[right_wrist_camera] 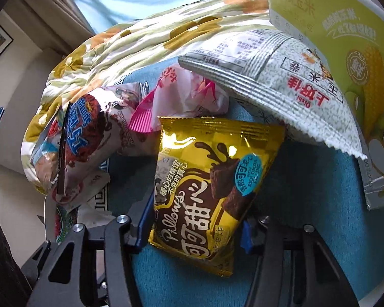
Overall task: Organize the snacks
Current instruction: 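Grasp the white square cake packet with the left tool while the right tool grasps the gold Pillows bag, then carry the white cake packet and gold Pillows bag into the box and release both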
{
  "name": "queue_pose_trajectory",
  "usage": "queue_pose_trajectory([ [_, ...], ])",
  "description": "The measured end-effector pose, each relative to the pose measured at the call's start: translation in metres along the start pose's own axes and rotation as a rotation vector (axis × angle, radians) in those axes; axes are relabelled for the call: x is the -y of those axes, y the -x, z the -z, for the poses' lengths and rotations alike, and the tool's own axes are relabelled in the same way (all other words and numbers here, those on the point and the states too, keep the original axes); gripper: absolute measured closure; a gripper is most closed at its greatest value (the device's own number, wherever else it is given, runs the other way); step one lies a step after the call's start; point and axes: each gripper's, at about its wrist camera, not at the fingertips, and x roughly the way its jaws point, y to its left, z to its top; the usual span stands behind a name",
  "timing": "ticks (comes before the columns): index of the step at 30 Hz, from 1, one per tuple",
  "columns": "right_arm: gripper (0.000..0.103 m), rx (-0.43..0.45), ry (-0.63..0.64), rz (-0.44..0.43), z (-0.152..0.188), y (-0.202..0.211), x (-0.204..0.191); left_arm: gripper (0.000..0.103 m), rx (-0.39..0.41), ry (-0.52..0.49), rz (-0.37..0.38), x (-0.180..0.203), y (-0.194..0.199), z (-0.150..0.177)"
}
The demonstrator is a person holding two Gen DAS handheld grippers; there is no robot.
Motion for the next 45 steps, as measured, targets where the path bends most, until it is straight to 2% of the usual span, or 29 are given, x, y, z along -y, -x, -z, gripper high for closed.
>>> queue_pose_trajectory([
  [6,0.058,0.024,0.038,0.011,0.01,0.015,0.0,0.044,0.002,0.016,0.009,-0.01,0.011,0.005],
  [18,0.06,0.066,0.079,-0.048,0.02,0.07,-0.031,0.044,0.117,0.028,-0.001,-0.021,0.086,0.0],
  [21,0.061,0.061,0.075,-0.07,0.022,0.08,-0.031,0.044,0.154,0.025,-0.002,-0.021,0.104,-0.005],
  [27,0.061,0.115,0.076,-0.085,0.024,0.116,-0.028,0.044,0.22,0.009,0.019,-0.008,0.138,-0.02],
  [35,0.061,0.245,0.058,-0.081,0.002,0.179,0.008,0.044,0.319,-0.043,0.035,0.039,0.174,-0.082],
  [38,0.061,0.291,0.047,-0.083,-0.015,0.2,0.034,0.044,0.357,-0.06,0.035,0.071,0.179,-0.114],
  [41,0.061,0.328,0.048,-0.065,-0.038,0.22,0.068,0.044,0.38,-0.056,0.068,0.106,0.181,-0.148],
  [45,0.061,0.346,0.055,-0.041,-0.071,0.236,0.115,0.044,0.398,-0.077,0.089,0.162,0.171,-0.191],
])
